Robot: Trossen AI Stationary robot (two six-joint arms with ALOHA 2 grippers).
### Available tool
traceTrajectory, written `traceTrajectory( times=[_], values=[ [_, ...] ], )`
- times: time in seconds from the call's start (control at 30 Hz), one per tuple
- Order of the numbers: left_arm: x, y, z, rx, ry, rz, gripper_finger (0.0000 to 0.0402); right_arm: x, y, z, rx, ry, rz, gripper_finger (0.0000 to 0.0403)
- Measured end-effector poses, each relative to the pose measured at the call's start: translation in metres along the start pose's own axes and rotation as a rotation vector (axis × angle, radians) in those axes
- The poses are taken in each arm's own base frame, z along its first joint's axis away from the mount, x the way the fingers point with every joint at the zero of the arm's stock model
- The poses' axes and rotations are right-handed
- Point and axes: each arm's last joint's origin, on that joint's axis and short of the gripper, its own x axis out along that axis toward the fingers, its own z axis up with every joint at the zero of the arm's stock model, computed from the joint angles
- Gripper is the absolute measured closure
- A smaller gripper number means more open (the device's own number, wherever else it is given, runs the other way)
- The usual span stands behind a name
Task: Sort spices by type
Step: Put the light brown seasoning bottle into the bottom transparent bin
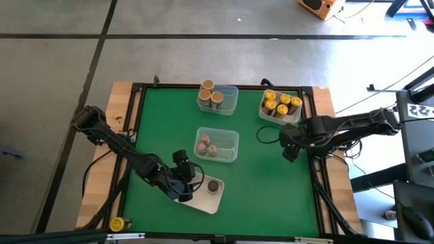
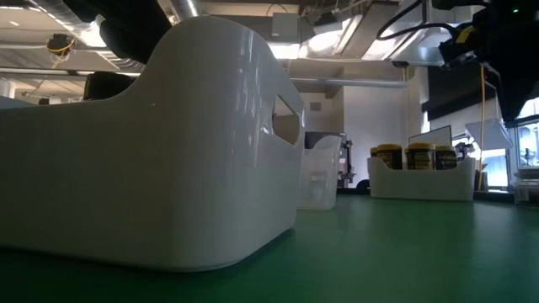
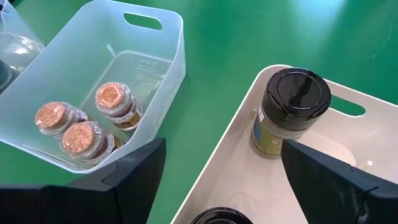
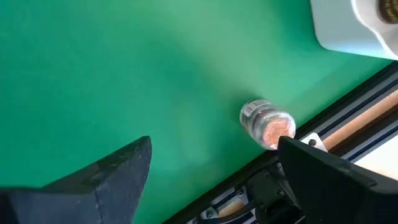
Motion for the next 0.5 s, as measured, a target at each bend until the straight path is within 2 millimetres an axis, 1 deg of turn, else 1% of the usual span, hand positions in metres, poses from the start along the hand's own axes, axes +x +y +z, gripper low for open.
traceTrajectory(
  times=[0.27,0.37,0.5],
  values=[
    [0.000,0.000,0.000,0.002,0.000,-0.001,0.0086,0.014,0.018,-0.003,-0.085,0.083,-0.036,0.0054],
    [0.000,0.000,0.000,0.003,0.000,-0.001,0.0086,0.026,0.020,-0.008,-0.105,0.147,-0.060,0.0054],
    [0.000,0.000,0.000,0.022,0.000,-0.002,0.0086,0.039,0.016,-0.012,-0.111,0.177,-0.132,0.0054]
  ],
)
